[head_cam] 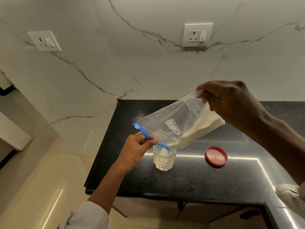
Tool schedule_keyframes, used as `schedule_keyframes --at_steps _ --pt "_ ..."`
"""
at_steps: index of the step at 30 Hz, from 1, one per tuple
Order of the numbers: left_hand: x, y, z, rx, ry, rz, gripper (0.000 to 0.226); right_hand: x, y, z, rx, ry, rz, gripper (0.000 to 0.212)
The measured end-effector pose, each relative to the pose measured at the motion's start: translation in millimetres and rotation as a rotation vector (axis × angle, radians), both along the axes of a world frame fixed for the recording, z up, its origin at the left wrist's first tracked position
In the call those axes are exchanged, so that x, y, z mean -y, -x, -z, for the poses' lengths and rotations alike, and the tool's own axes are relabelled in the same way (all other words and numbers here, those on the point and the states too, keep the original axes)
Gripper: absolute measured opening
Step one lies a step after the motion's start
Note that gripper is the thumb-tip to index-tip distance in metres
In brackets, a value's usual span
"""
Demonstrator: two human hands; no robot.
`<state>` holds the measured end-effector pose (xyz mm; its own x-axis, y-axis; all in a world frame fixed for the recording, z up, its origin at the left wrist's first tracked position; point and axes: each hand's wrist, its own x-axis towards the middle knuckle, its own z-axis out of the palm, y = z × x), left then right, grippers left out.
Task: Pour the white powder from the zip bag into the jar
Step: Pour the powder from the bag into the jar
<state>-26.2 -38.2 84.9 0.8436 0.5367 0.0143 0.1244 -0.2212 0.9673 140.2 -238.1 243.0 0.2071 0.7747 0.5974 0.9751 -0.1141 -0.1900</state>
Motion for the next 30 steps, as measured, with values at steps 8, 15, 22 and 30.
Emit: schedule_keyframes --at_steps 8,15,22,30 --pt "1.4 0.2 -0.3 0.013 -0.007 -0.01 0.014 1.5 1.8 0.7 0.0 -0.03 -0.01 0.032" --pt "0.8 -5.0 -1.7 0.029 -0.05 -0.019 0.018 1.1 4.7 1.6 -0.006 -0.041 0.008 0.045" --pt "1.3 -5.2 -1.2 0.041 -0.058 -0.019 0.022 1.9 1.0 -0.2 0.015 -0.044 0.019 0.041" --pt "4.6 -4.6 -2.0 0.059 -0.021 -0.004 0.013 0.4 0.8 -1.6 0.023 -0.056 0.023 0.041"
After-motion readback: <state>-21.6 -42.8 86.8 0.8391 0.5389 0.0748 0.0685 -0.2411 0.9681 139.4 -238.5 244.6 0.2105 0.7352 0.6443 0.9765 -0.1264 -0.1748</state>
